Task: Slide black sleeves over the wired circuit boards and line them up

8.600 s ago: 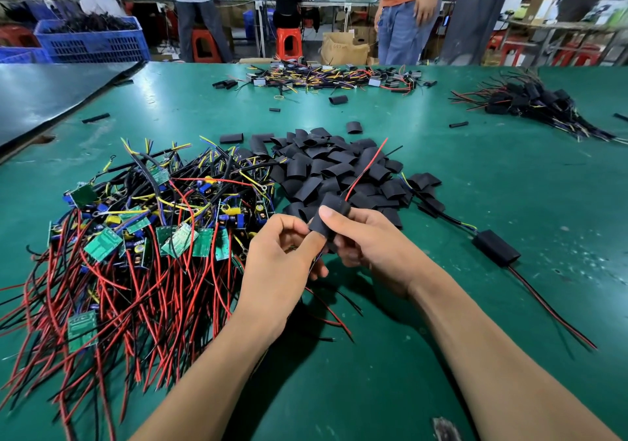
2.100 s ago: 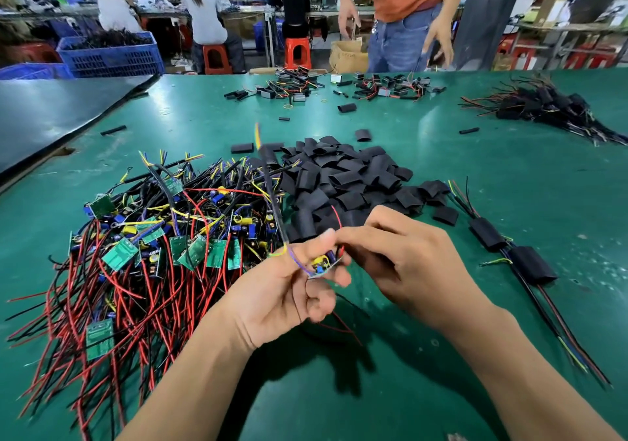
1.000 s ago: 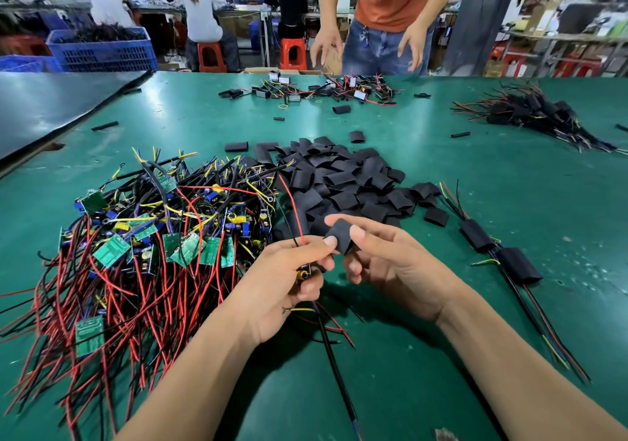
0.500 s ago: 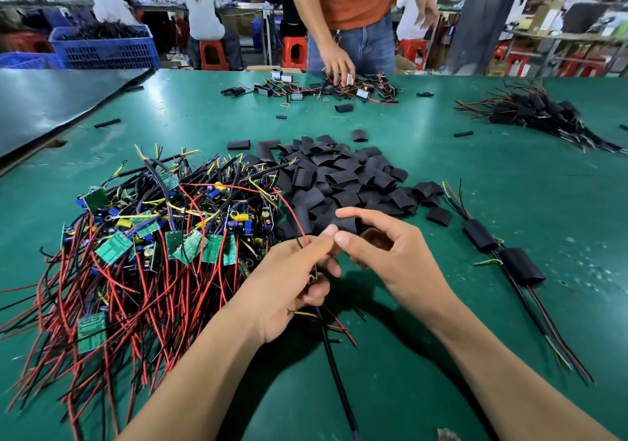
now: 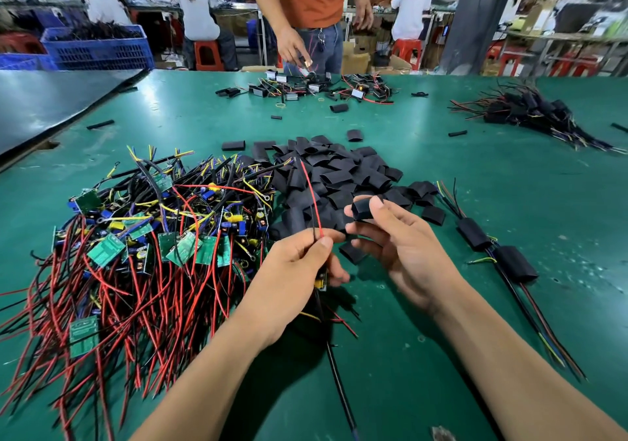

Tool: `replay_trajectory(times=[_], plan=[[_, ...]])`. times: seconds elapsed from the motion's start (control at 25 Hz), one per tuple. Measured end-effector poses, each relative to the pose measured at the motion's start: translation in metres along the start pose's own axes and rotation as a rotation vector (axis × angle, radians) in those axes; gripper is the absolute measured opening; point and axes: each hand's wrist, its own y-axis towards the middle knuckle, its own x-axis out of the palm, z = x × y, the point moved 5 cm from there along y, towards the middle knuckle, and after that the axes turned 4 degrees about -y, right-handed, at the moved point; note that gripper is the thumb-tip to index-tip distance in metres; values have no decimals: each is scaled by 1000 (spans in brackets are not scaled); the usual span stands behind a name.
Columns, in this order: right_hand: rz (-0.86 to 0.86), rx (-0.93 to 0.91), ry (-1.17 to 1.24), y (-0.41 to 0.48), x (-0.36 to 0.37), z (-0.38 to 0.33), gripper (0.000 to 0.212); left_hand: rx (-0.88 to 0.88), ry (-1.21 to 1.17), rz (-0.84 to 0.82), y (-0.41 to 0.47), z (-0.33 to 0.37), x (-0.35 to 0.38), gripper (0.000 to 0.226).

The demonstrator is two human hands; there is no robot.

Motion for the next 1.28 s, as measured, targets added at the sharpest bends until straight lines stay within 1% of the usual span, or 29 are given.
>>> replay_trajectory(times=[0.08, 0.16, 0.28, 0.36, 0.44, 0.56, 0.64, 0.72, 0.84, 0.96, 1.08, 1.2, 1.28], plan=[[0, 17, 17, 0, 0, 0, 31, -3, -62, -10, 0, 1, 2, 24], [12, 34, 3, 0, 0, 1, 35, 6, -60, 6, 0, 1, 1, 21], [23, 63, -10, 1, 1, 5, 35, 12, -68, 39, 1, 1, -1, 15], [12, 69, -8, 1, 3, 6, 41, 17, -71, 46, 2, 1, -2, 11], [7, 60, -12, 1, 4, 6, 43, 27, -69, 41, 2, 0, -2, 15], [32, 52, -27, 2, 1, 6, 38, 0, -78, 31, 2, -3, -1, 26], [41, 49, -24, 3, -1, 5, 31, -48, -98, 29, 2, -4, 0, 32], [39, 40, -16, 3, -2, 3, 30, -83, -139, 40, 2, -4, -1, 34], [53, 34, 25, 3, -4, 1, 35, -65, -192, 71, 2, -1, -5, 25], [86, 45, 33, 3, -8, 0, 34, -65, -242, 86, 2, 1, -10, 19], [120, 59, 41, 4, -12, 0, 30, -103, -243, 67, 2, 0, -11, 18], [177, 65, 89, 4, -16, 0, 19, -136, -274, 41, 2, -2, -9, 17], [220, 51, 111, 4, -19, -1, 18, -146, -274, 41, 2, -2, -10, 18]])
